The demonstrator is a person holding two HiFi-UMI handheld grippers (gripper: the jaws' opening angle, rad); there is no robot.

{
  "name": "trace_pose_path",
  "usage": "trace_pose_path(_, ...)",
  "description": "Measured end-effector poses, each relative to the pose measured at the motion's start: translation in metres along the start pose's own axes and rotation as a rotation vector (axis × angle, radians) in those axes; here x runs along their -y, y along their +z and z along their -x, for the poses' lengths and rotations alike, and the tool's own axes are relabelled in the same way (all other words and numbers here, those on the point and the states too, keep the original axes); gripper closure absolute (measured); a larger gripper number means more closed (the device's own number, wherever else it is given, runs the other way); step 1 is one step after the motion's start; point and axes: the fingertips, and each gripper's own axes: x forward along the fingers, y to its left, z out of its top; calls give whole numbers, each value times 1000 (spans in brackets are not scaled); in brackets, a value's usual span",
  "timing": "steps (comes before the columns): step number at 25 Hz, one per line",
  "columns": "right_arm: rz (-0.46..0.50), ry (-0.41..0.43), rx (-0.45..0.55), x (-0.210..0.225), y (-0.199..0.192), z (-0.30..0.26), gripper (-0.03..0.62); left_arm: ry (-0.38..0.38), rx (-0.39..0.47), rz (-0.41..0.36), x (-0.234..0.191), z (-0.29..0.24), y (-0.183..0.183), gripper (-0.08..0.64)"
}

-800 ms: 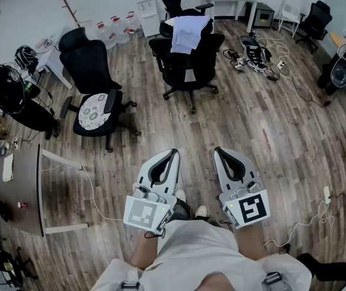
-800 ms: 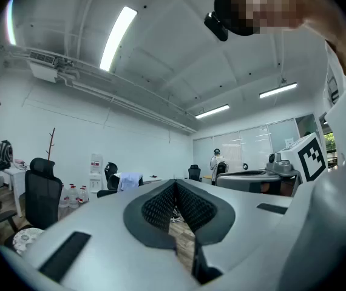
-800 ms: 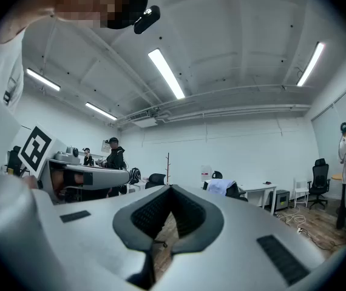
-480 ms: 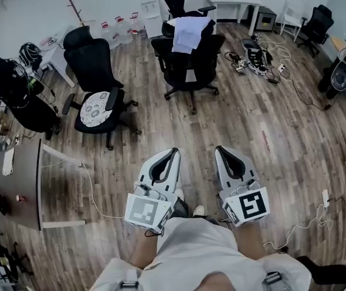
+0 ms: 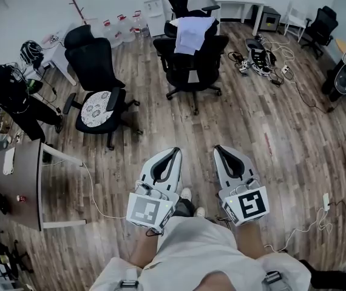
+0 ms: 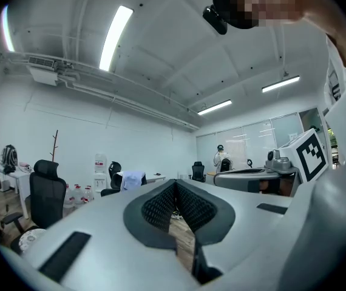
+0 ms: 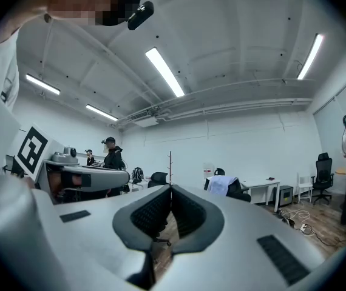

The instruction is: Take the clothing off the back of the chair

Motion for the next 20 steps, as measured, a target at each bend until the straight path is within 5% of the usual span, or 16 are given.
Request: trace_pose_path(20,16,-69,-35,39,-8,-105,572,-51,21,16,-91,-81,0,543)
